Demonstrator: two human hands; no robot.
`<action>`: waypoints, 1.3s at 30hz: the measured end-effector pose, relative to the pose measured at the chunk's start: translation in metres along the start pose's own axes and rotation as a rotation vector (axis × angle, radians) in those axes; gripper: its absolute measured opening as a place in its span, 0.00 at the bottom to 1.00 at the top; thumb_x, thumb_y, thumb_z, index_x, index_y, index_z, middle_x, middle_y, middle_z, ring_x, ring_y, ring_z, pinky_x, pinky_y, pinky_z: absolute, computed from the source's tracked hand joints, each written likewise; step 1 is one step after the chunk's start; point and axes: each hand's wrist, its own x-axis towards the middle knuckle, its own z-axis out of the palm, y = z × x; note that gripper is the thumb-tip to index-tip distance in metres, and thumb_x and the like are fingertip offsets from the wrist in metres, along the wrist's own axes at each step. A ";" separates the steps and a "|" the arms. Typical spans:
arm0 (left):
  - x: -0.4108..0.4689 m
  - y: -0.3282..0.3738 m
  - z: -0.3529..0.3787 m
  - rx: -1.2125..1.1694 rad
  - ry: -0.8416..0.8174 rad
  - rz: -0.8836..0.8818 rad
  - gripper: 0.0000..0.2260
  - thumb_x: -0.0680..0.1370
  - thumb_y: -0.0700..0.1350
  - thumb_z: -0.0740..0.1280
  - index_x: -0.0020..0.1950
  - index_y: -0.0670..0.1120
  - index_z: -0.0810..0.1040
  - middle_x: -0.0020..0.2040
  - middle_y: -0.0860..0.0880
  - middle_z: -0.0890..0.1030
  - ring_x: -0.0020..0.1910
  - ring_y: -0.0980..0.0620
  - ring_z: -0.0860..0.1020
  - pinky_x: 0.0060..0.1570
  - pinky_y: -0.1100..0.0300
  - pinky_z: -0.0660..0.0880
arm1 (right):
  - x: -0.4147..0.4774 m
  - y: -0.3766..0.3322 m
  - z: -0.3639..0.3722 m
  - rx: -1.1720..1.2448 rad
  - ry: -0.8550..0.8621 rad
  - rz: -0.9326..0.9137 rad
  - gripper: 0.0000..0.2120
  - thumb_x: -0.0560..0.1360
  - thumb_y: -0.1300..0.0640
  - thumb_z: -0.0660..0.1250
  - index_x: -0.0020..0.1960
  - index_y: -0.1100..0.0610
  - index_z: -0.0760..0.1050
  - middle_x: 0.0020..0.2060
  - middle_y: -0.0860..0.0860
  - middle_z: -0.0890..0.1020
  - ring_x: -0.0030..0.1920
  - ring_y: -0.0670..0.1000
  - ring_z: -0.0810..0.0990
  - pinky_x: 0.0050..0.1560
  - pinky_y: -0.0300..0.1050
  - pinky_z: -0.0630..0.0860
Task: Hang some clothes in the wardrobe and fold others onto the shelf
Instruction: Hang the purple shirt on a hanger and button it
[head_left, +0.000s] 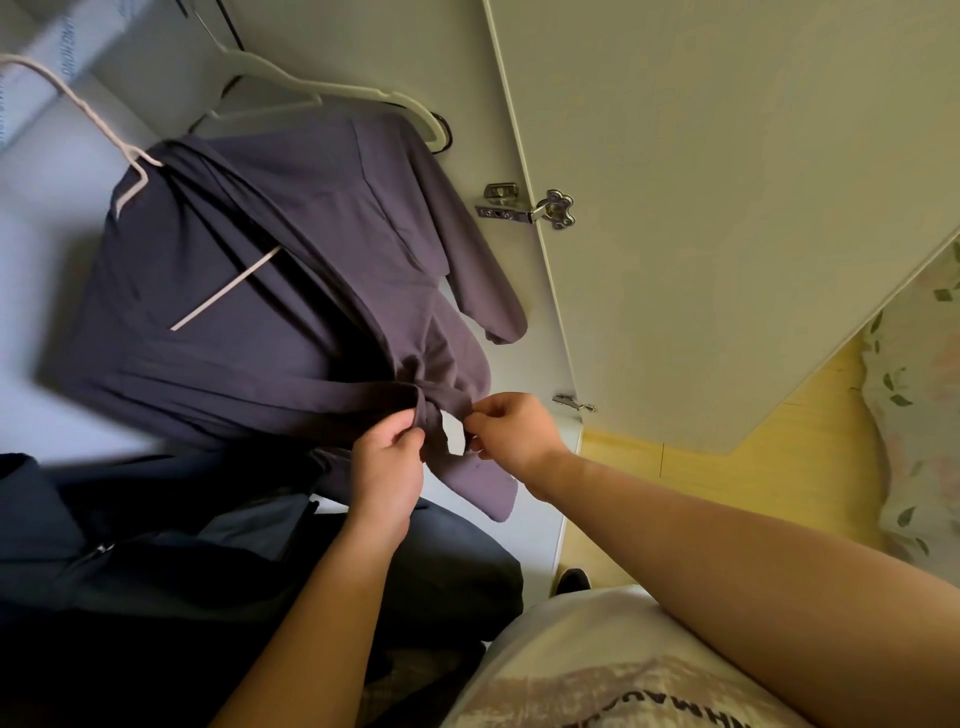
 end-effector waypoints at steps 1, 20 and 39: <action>0.000 -0.001 -0.001 0.046 -0.005 0.015 0.14 0.80 0.36 0.63 0.50 0.53 0.85 0.48 0.53 0.86 0.51 0.51 0.83 0.58 0.50 0.79 | 0.000 0.000 0.000 -0.056 0.021 -0.027 0.07 0.74 0.60 0.66 0.43 0.60 0.82 0.38 0.57 0.85 0.43 0.59 0.83 0.45 0.47 0.83; 0.006 -0.015 -0.011 0.360 0.020 0.164 0.08 0.79 0.37 0.67 0.47 0.49 0.83 0.44 0.48 0.84 0.42 0.47 0.82 0.44 0.54 0.81 | 0.006 0.005 -0.002 -0.367 0.304 -0.478 0.09 0.77 0.63 0.66 0.51 0.57 0.84 0.47 0.53 0.80 0.41 0.47 0.73 0.40 0.19 0.61; 0.007 -0.022 -0.006 0.437 0.113 0.231 0.04 0.76 0.39 0.71 0.45 0.47 0.79 0.41 0.49 0.84 0.43 0.47 0.82 0.43 0.53 0.77 | 0.010 0.010 -0.003 -0.436 0.214 -0.485 0.02 0.80 0.61 0.64 0.50 0.57 0.75 0.46 0.50 0.74 0.39 0.53 0.75 0.41 0.39 0.71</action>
